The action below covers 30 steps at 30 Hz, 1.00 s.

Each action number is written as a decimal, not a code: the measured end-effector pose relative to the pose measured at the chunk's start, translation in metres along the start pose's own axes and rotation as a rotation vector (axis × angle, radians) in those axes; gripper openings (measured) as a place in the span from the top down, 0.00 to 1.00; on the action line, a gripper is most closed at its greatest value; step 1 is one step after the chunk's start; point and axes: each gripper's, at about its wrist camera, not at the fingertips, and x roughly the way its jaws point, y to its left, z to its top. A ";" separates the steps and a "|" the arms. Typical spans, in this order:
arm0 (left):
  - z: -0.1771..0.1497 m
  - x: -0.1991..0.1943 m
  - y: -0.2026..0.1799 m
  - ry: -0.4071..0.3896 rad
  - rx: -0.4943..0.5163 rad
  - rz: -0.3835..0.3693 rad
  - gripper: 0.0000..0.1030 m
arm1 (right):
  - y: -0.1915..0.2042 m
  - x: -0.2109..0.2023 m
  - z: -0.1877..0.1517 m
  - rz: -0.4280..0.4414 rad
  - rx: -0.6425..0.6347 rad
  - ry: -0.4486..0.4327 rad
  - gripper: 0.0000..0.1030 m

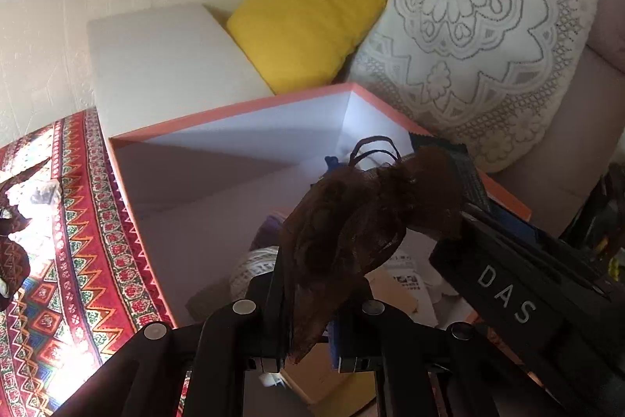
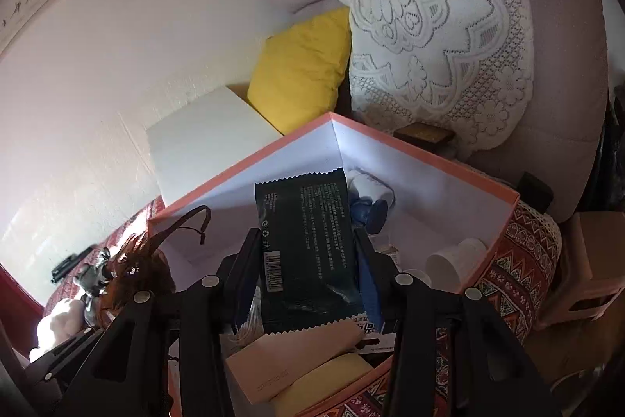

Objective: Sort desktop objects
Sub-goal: 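Carry the packet and pouch into the pink box and open both tools, then move both open tools back toward the black gloves on the bed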

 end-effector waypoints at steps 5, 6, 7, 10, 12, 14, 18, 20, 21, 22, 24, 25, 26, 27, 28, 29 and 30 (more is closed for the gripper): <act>0.000 0.015 -0.007 0.017 0.021 0.011 0.90 | -0.005 0.012 -0.001 0.001 0.005 0.020 0.53; 0.000 0.017 -0.008 0.018 0.026 0.015 0.89 | -0.006 0.014 -0.001 0.001 0.007 0.023 0.53; -0.001 0.019 -0.009 0.020 0.030 0.018 0.87 | -0.007 0.015 -0.002 0.001 0.007 0.025 0.53; -0.001 0.022 -0.008 0.023 0.024 0.030 0.42 | -0.011 0.017 -0.003 0.006 0.025 0.017 0.50; -0.001 0.022 -0.005 0.005 0.012 0.056 0.17 | -0.015 0.013 -0.002 -0.017 0.051 -0.008 0.45; -0.002 0.020 -0.001 -0.008 0.001 0.053 0.10 | -0.018 0.009 -0.002 -0.051 0.067 -0.036 0.26; -0.002 0.015 0.009 -0.013 -0.030 0.046 0.08 | -0.024 0.007 -0.001 -0.073 0.099 -0.048 0.20; -0.003 0.012 0.014 -0.016 -0.043 0.050 0.07 | -0.022 0.007 -0.002 -0.073 0.101 -0.048 0.20; -0.003 0.010 0.017 -0.018 -0.049 0.052 0.07 | -0.020 0.006 -0.002 -0.072 0.098 -0.048 0.20; -0.004 0.008 0.020 -0.019 -0.056 0.055 0.07 | -0.018 0.005 -0.001 -0.069 0.095 -0.049 0.20; -0.005 0.003 0.025 -0.023 -0.068 0.061 0.07 | -0.012 0.004 -0.002 -0.063 0.087 -0.052 0.19; -0.006 0.001 0.028 -0.025 -0.071 0.067 0.07 | -0.008 0.004 -0.002 -0.059 0.081 -0.054 0.19; -0.006 -0.003 0.032 -0.028 -0.074 0.073 0.07 | -0.004 0.004 -0.003 -0.055 0.075 -0.055 0.19; -0.007 -0.006 0.036 -0.032 -0.079 0.080 0.07 | 0.001 0.004 -0.004 -0.051 0.069 -0.055 0.19; -0.008 -0.010 0.040 -0.035 -0.087 0.085 0.07 | 0.005 0.004 -0.005 -0.046 0.062 -0.055 0.18; -0.009 -0.015 0.045 -0.040 -0.095 0.092 0.07 | 0.010 0.003 -0.006 -0.041 0.055 -0.054 0.18; -0.010 -0.019 0.051 -0.044 -0.102 0.099 0.07 | 0.016 0.003 -0.007 -0.036 0.048 -0.054 0.18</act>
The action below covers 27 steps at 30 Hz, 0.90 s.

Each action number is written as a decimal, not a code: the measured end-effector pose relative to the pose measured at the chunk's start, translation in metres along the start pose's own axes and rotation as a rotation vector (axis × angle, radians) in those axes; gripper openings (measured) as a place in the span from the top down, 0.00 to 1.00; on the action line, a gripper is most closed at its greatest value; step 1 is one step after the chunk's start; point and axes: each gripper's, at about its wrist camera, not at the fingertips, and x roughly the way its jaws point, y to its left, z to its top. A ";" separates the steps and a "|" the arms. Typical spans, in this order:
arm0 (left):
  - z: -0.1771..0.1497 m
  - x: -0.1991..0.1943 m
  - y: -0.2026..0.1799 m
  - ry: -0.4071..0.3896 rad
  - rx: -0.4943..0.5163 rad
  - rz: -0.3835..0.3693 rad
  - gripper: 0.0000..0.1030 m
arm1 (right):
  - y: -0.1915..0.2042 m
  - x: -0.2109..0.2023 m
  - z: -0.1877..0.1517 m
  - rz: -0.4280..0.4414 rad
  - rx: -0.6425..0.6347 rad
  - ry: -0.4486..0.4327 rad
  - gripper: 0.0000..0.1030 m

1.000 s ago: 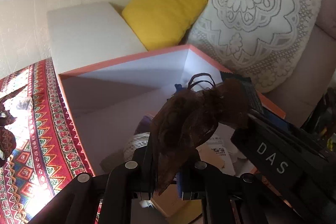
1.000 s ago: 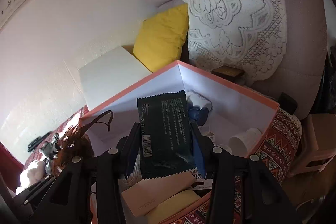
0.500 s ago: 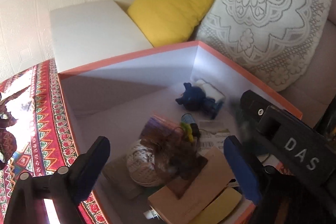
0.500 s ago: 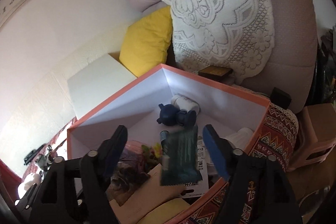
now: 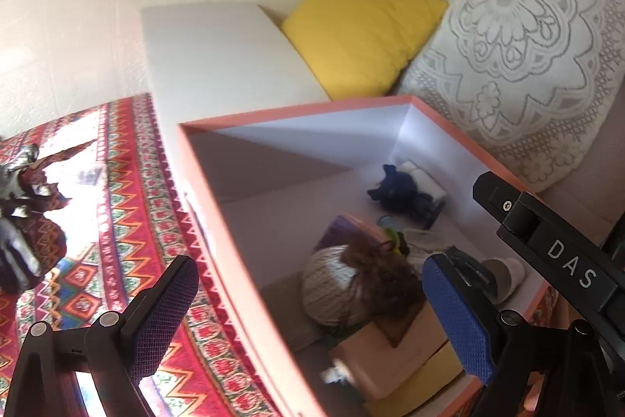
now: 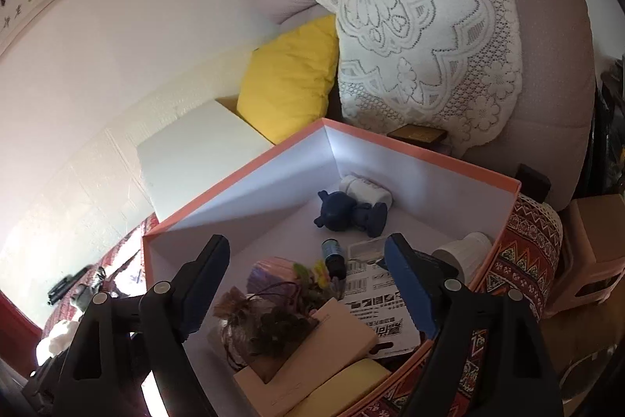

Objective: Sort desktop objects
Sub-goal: 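Move both open tools back toward the black gloves on the bed, then grasp one black glove with the left tool while the right tool grasps the other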

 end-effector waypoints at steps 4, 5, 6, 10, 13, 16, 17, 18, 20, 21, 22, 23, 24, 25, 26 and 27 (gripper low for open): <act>-0.003 -0.016 0.027 -0.017 -0.037 0.036 0.05 | 0.023 -0.003 -0.006 0.023 -0.032 -0.002 0.17; -0.004 -0.020 0.034 -0.020 -0.048 0.045 0.05 | 0.030 -0.005 -0.008 0.030 -0.041 -0.004 0.16; -0.006 -0.023 0.041 -0.022 -0.060 0.054 0.05 | 0.036 -0.006 -0.010 0.036 -0.050 -0.007 0.16; -0.014 -0.036 0.076 -0.026 -0.114 0.093 0.05 | 0.064 -0.012 -0.018 0.065 -0.090 -0.014 0.16; -0.022 -0.046 0.105 -0.025 -0.159 0.123 0.05 | 0.086 -0.017 -0.025 0.096 -0.122 -0.024 0.16; -0.034 -0.053 0.138 -0.018 -0.209 0.162 0.04 | 0.113 -0.019 -0.034 0.143 -0.171 -0.018 0.16; -0.038 -0.055 0.150 -0.014 -0.229 0.176 0.04 | 0.122 -0.018 -0.038 0.161 -0.191 -0.010 0.16; -0.042 -0.056 0.162 -0.009 -0.249 0.190 0.04 | 0.133 -0.016 -0.043 0.180 -0.214 0.002 0.16; -0.050 -0.057 0.186 0.001 -0.296 0.214 0.04 | 0.153 -0.010 -0.053 0.222 -0.257 0.034 0.15; -0.054 -0.057 0.198 0.006 -0.322 0.225 0.04 | 0.162 -0.006 -0.058 0.246 -0.273 0.055 0.15; -0.058 -0.056 0.209 0.010 -0.347 0.234 0.04 | 0.171 0.000 -0.064 0.269 -0.281 0.083 0.13; -0.061 -0.056 0.219 0.014 -0.371 0.244 0.04 | 0.179 0.007 -0.069 0.292 -0.285 0.113 0.12; -0.064 -0.054 0.229 0.017 -0.394 0.252 0.04 | 0.187 0.014 -0.074 0.314 -0.290 0.144 0.12; -0.066 -0.052 0.237 0.022 -0.415 0.259 0.04 | 0.195 0.022 -0.079 0.333 -0.291 0.176 0.12; -0.067 -0.047 0.245 0.028 -0.433 0.261 0.04 | 0.203 0.031 -0.083 0.356 -0.288 0.210 0.12; -0.068 -0.042 0.252 0.037 -0.448 0.259 0.04 | 0.212 0.041 -0.086 0.383 -0.286 0.245 0.12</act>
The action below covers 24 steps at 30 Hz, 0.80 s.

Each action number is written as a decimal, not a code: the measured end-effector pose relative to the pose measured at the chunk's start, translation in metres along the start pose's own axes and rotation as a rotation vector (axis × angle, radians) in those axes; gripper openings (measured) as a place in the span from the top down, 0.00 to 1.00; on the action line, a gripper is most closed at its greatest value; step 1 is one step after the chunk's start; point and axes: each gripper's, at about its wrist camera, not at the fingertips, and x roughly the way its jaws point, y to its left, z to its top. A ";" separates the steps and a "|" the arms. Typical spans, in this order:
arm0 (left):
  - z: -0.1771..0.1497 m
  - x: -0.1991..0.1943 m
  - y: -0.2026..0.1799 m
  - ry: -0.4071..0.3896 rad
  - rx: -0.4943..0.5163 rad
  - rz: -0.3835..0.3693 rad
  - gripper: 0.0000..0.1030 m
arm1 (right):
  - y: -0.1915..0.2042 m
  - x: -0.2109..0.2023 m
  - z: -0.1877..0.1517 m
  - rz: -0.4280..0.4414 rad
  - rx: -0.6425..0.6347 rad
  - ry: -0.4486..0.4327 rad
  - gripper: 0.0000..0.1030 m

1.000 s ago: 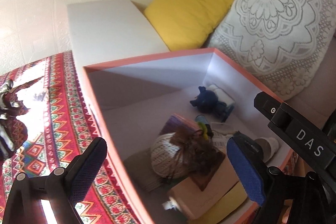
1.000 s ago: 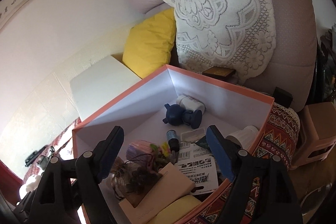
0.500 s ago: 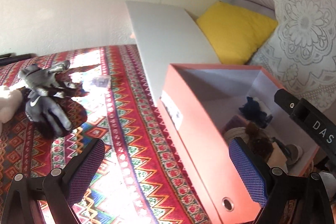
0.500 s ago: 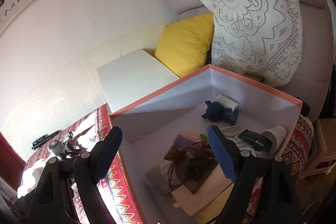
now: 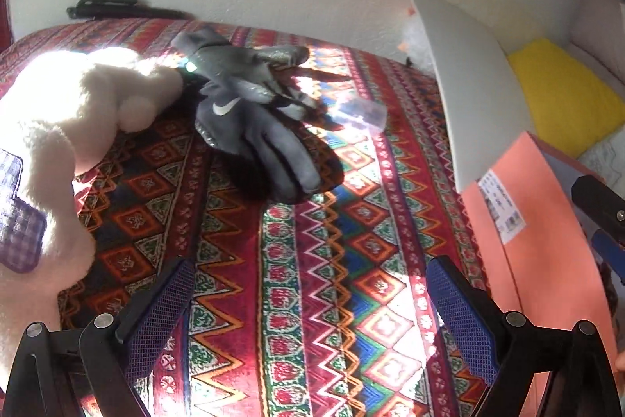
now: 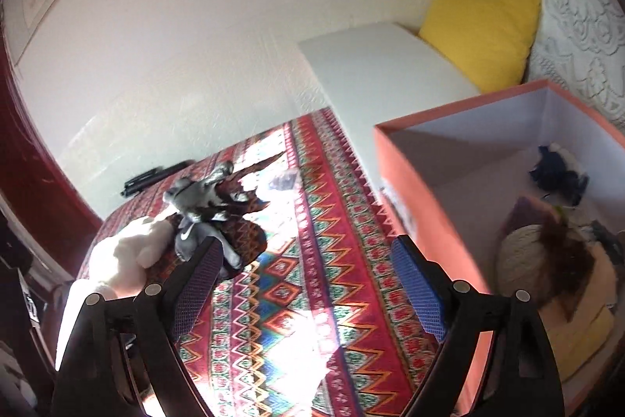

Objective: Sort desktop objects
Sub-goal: 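Grasp one black glove with the left tool while the right tool grasps the other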

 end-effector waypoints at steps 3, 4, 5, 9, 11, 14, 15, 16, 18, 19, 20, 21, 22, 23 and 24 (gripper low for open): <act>0.008 0.023 0.011 0.030 -0.030 -0.006 0.04 | 0.013 0.035 0.010 0.108 0.025 0.081 0.12; 0.012 0.030 0.014 0.035 -0.037 -0.008 0.04 | 0.017 0.047 0.014 0.141 0.038 0.102 0.12; 0.015 0.038 0.017 0.039 -0.044 -0.010 0.04 | 0.020 0.058 0.019 0.172 0.048 0.121 0.12; 0.029 0.074 0.027 0.064 -0.075 -0.003 0.04 | 0.036 0.120 0.034 0.319 0.093 0.244 0.12; 0.036 0.095 0.035 0.079 -0.100 0.007 0.04 | 0.044 0.158 0.037 0.378 0.126 0.325 0.13; 0.046 0.120 0.045 0.087 -0.146 0.025 0.04 | 0.054 0.212 0.034 0.461 0.159 0.414 0.17; 0.049 0.129 0.048 0.089 -0.155 0.027 0.04 | 0.056 0.230 0.031 0.485 0.179 0.438 0.18; 0.052 0.137 0.050 0.089 -0.161 0.031 0.04 | 0.057 0.248 0.026 0.497 0.203 0.467 0.19; 0.058 0.148 0.052 0.077 -0.164 0.047 0.04 | 0.059 0.278 0.015 0.493 0.245 0.503 0.25; 0.061 0.151 0.050 0.064 -0.162 0.051 0.03 | 0.060 0.291 0.011 0.488 0.261 0.503 0.28; 0.064 0.154 0.049 0.050 -0.160 0.055 0.01 | 0.061 0.299 0.010 0.512 0.277 0.491 0.28; 0.067 0.157 0.048 0.038 -0.161 0.058 0.01 | 0.062 0.306 0.010 0.548 0.293 0.474 0.30; 0.070 0.161 0.049 0.029 -0.166 0.059 0.01 | 0.063 0.313 0.010 0.584 0.309 0.456 0.38; 0.072 0.165 0.051 0.021 -0.171 0.060 0.01 | 0.064 0.320 0.010 0.613 0.326 0.444 0.61; 0.073 0.169 0.051 0.013 -0.169 0.064 0.01 | 0.062 0.326 0.009 0.637 0.346 0.434 0.82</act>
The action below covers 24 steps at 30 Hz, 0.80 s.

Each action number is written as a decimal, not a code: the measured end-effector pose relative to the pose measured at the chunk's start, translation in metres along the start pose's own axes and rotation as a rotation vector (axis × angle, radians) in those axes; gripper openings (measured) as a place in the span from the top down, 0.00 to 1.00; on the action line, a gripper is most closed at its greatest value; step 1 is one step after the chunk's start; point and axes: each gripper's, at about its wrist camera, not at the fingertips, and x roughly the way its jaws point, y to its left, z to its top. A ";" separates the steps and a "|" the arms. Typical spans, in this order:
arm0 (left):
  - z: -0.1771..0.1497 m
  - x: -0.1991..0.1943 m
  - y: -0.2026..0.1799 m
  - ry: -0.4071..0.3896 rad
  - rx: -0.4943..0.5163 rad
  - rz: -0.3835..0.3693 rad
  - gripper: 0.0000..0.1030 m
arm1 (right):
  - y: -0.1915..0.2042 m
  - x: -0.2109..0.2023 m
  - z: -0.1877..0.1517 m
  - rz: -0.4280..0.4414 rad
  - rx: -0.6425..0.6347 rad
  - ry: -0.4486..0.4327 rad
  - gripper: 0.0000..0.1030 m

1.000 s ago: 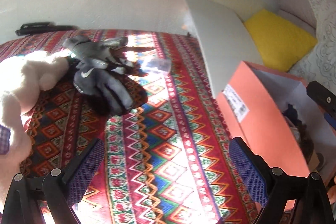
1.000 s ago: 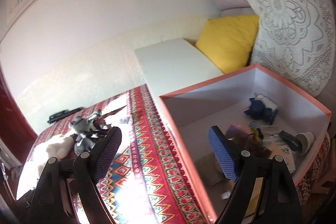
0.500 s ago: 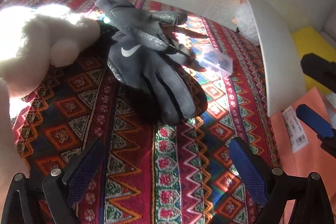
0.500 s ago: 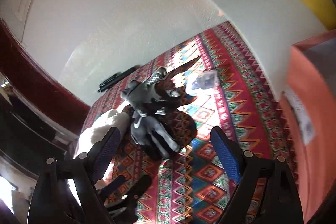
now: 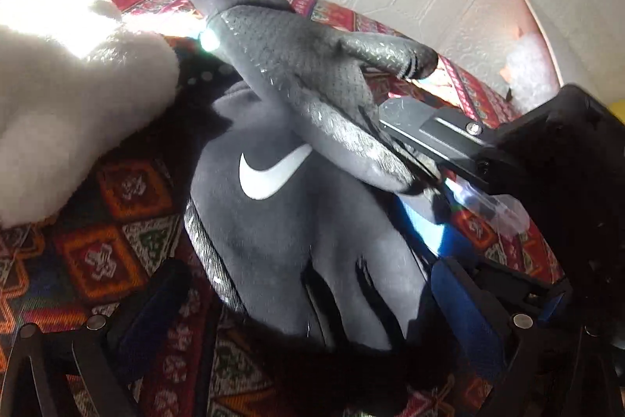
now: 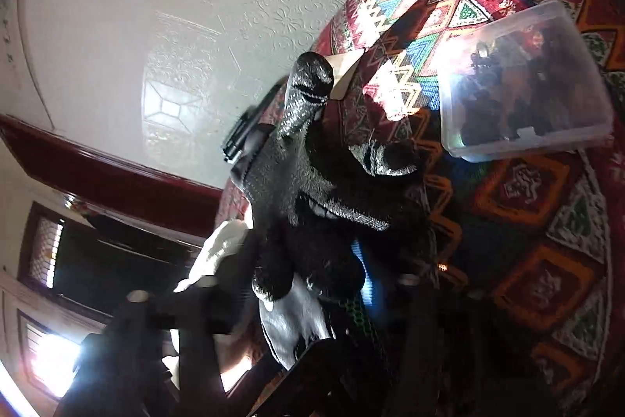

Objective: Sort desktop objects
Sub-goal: 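Grasp one black glove with the left tool while the right tool grasps the other, then carry both gloves over the pink box and open both tools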

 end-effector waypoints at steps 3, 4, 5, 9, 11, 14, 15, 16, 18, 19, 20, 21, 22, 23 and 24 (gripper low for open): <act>0.000 0.003 -0.005 -0.026 0.041 -0.052 0.14 | -0.018 0.003 -0.001 0.034 0.052 -0.020 0.94; -0.001 0.002 -0.005 -0.031 0.045 -0.077 0.56 | -0.021 0.001 -0.002 0.059 0.075 -0.030 0.94; -0.004 -0.003 -0.004 -0.028 0.032 -0.104 0.83 | -0.022 -0.003 -0.004 0.089 0.099 -0.043 0.94; -0.014 -0.024 0.002 -0.019 -0.019 -0.209 0.83 | 0.003 -0.039 -0.012 0.120 0.092 -0.082 0.94; -0.023 -0.048 0.002 -0.024 -0.034 -0.248 0.83 | 0.020 -0.061 -0.017 0.133 0.080 -0.107 0.94; -0.034 -0.098 -0.002 -0.063 -0.027 -0.294 0.83 | 0.058 -0.106 -0.030 0.159 0.035 -0.150 0.95; -0.038 -0.116 -0.003 -0.077 -0.024 -0.311 0.83 | 0.075 -0.123 -0.037 0.155 0.001 -0.170 0.95; -0.042 -0.135 -0.005 -0.094 -0.016 -0.326 0.83 | 0.091 -0.138 -0.046 0.148 -0.040 -0.194 0.95; -0.051 -0.175 -0.011 -0.137 0.021 -0.341 0.83 | 0.122 -0.172 -0.068 0.131 -0.124 -0.247 0.95; -0.056 -0.195 -0.014 -0.157 0.036 -0.348 0.83 | 0.135 -0.189 -0.084 0.118 -0.167 -0.276 0.95; -0.060 -0.212 -0.017 -0.173 0.044 -0.359 0.83 | 0.145 -0.204 -0.100 0.096 -0.204 -0.304 0.95; -0.063 -0.229 -0.019 -0.187 0.053 -0.370 0.83 | 0.151 -0.217 -0.117 0.072 -0.228 -0.327 0.95; -0.068 -0.246 -0.021 -0.202 0.064 -0.378 0.83 | 0.157 -0.229 -0.134 0.049 -0.247 -0.347 0.95; -0.073 -0.263 -0.022 -0.217 0.075 -0.384 0.83 | 0.163 -0.241 -0.150 0.025 -0.267 -0.368 0.95; -0.078 -0.279 -0.021 -0.233 0.085 -0.387 0.83 | 0.167 -0.253 -0.165 0.016 -0.277 -0.386 0.95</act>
